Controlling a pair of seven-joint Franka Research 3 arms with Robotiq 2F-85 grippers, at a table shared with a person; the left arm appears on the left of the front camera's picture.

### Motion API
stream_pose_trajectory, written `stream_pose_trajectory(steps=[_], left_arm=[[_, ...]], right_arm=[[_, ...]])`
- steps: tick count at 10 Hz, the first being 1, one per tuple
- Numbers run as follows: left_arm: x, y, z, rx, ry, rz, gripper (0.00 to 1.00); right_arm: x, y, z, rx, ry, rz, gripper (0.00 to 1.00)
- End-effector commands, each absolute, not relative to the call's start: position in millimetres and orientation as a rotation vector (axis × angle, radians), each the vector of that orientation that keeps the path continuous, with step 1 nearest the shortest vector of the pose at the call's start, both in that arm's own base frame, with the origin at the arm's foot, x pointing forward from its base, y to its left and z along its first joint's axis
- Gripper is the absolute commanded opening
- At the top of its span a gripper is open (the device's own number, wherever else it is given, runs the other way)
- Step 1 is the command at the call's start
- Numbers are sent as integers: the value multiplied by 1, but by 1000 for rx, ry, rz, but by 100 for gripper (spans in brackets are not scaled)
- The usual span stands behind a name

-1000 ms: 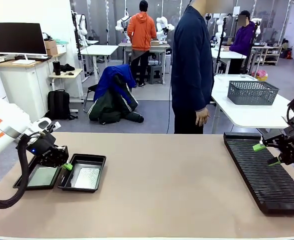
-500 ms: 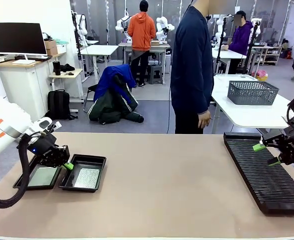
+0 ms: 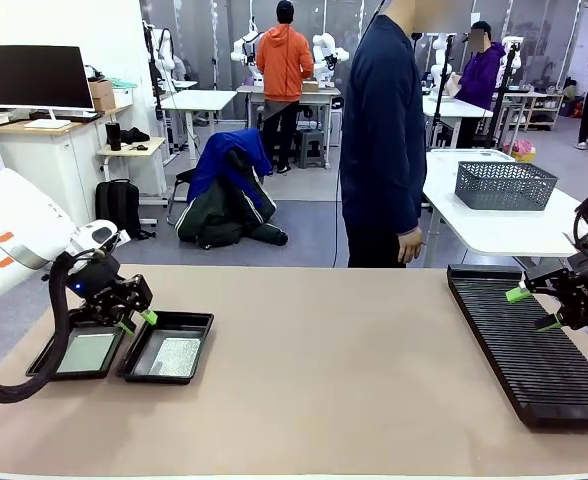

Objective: Inspect and transfer BCBs to ESD trays.
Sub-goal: Pick up the ESD tray and place it on the left side of the table.

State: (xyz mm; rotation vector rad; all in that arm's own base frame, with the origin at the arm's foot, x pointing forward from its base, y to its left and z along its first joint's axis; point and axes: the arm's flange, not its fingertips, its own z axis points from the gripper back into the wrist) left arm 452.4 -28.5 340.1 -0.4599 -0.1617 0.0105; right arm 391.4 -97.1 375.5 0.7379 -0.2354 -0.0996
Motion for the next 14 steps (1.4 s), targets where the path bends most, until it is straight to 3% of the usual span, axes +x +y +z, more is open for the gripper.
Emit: stream_pose_trajectory(steps=[1, 2, 3, 4, 5, 6, 14], left_arm=[[441, -40, 360, -343, -133, 64, 73], [436, -49, 375, -283, -134, 65, 83], [429, -60, 392, -233, -139, 56, 76], [422, -69, 409, -183, -142, 56, 100], [416, -74, 423, -137, -136, 54, 94], [413, -75, 434, -95, -124, 54, 100], [399, -74, 471, -25, -113, 2, 100]], right_arm=[[390, -97, 375, 743, -236, -102, 100], [390, -97, 375, 743, -236, -102, 100], [390, -97, 375, 743, -236, -102, 100], [390, -97, 375, 743, -236, -102, 100], [390, -97, 375, 743, -236, -102, 100], [390, -97, 375, 743, -236, -102, 100], [390, -97, 375, 743, -236, -102, 100]])
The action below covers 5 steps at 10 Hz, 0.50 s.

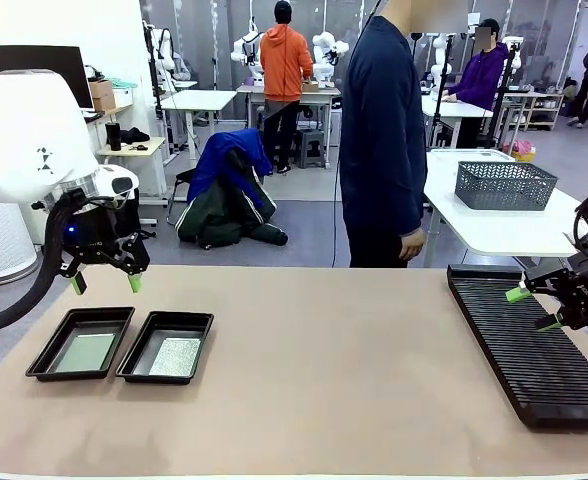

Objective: Inspect and transfer BCBs to ESD trays.
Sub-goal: Pick up the ESD tray and place it on the left side of the table.

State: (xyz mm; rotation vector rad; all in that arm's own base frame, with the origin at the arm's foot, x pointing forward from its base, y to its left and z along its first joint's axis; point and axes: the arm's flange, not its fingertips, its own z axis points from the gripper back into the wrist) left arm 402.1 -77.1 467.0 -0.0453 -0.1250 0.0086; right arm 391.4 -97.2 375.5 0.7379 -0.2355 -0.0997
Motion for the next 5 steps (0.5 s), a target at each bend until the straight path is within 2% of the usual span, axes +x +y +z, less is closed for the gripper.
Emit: stream_pose_trajectory(steps=[1, 5], left_arm=[[403, -77, 465, -46, -124, 10, 100], [403, -77, 465, -46, -124, 10, 100]], right_arm=[[390, -97, 375, 743, -236, -102, 100], [390, -97, 375, 743, -236, -102, 100]])
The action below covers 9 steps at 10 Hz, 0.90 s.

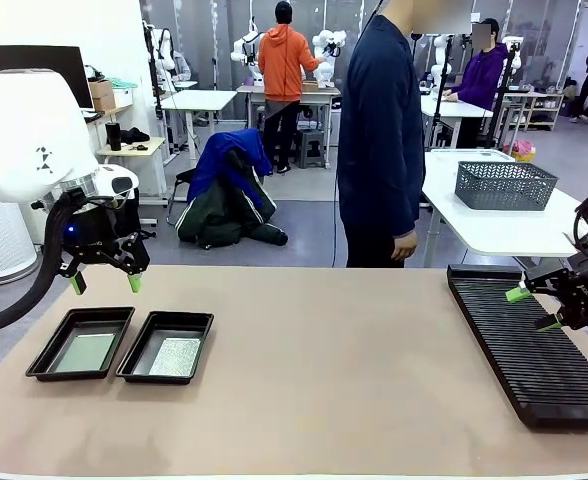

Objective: Inspect and transfer BCBs to ESD trays.
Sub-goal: Pick up the ESD tray and place it on the left side of the table.

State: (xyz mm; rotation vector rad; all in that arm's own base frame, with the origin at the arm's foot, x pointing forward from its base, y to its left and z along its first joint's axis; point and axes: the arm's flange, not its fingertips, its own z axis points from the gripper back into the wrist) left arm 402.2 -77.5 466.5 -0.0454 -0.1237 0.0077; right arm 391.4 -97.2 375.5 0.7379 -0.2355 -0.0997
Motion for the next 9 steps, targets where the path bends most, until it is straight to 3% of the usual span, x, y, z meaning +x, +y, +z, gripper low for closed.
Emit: stream_pose_trajectory(steps=[1, 9], left_arm=[[403, -77, 465, -46, -124, 10, 100], [403, -77, 465, -46, -124, 10, 100]], right_arm=[[390, -97, 375, 743, -236, -102, 100], [390, -97, 375, 743, -236, -102, 100]])
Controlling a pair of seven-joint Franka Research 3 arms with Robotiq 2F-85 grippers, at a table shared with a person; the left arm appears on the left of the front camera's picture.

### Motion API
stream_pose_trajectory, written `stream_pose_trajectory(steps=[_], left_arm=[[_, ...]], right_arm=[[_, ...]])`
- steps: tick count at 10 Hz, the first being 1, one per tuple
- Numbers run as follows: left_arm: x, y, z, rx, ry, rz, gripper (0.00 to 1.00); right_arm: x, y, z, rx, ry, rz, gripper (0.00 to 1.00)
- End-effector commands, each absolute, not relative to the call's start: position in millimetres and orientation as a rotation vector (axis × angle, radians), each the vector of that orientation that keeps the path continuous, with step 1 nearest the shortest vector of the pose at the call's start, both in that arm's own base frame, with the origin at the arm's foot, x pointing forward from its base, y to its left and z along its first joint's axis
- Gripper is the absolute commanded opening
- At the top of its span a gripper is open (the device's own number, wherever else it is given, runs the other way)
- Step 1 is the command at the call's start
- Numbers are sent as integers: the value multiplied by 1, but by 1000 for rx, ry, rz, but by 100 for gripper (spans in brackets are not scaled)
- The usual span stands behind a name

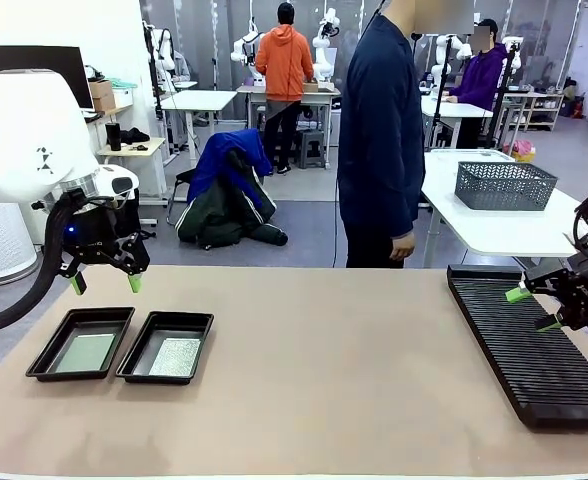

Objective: Inspect and transfer BCBs to ESD trays.
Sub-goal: Pick up the ESD tray and place it on the left side of the table.

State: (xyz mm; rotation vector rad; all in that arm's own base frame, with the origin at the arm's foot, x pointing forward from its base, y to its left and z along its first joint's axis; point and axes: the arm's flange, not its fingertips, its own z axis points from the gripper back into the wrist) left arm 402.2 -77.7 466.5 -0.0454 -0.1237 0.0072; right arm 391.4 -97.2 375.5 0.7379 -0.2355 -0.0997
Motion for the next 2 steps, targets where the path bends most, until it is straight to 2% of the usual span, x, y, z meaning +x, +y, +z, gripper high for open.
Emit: stream_pose_trajectory(steps=[1, 2], left_arm=[[403, -77, 465, -46, -124, 10, 100], [403, -77, 465, -46, -124, 10, 100]], right_arm=[[390, -97, 375, 743, -236, -102, 100], [390, -97, 375, 743, -236, -102, 100]])
